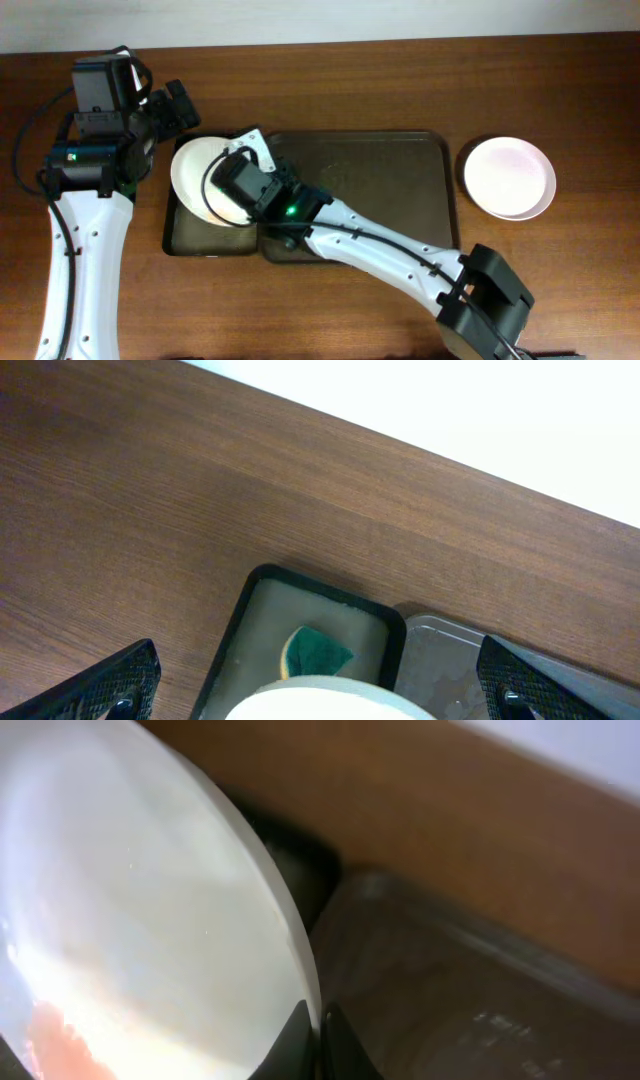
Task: Clean dirty plates on tray and stack at the side
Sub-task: 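Lift the last plate with the right gripper and stack it at the right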
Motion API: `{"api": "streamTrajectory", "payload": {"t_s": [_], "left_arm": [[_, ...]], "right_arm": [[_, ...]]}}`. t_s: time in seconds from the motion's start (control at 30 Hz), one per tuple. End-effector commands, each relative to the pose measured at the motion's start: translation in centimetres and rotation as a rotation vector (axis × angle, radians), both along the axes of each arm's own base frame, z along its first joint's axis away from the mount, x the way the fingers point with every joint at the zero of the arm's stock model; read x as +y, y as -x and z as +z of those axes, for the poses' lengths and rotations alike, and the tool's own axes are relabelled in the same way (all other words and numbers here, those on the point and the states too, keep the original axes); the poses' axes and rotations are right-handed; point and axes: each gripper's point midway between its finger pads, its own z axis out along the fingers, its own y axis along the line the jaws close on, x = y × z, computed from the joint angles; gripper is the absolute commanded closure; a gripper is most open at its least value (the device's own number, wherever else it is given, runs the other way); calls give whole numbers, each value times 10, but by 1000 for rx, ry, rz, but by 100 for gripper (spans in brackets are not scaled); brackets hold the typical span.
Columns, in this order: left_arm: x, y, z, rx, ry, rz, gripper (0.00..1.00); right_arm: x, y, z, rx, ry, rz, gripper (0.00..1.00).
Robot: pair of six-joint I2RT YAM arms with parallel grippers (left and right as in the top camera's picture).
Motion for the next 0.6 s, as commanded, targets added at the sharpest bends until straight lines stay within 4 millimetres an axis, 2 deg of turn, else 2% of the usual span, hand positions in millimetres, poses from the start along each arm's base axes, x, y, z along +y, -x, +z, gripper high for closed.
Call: {"api": "streamTrajectory", "payload": {"t_s": [0.0, 0.13, 0.3, 0.4, 0.57], "left_arm": [[-1, 0, 1, -2, 0, -12, 1], [-1, 0, 1, -2, 1, -12, 1], [-1, 0, 1, -2, 1, -12, 1], [-1, 0, 1, -2, 1, -12, 0], [-1, 0, 1, -2, 1, -12, 1]], "right_arm": [[-3, -1, 35, -193, 158, -3, 96], [15, 21, 48, -291, 271, 69, 96], [25, 41, 67, -404, 385, 86, 95], [29, 46, 75, -444, 410, 88, 95], [29, 44, 77, -447, 395, 76, 95]]}}
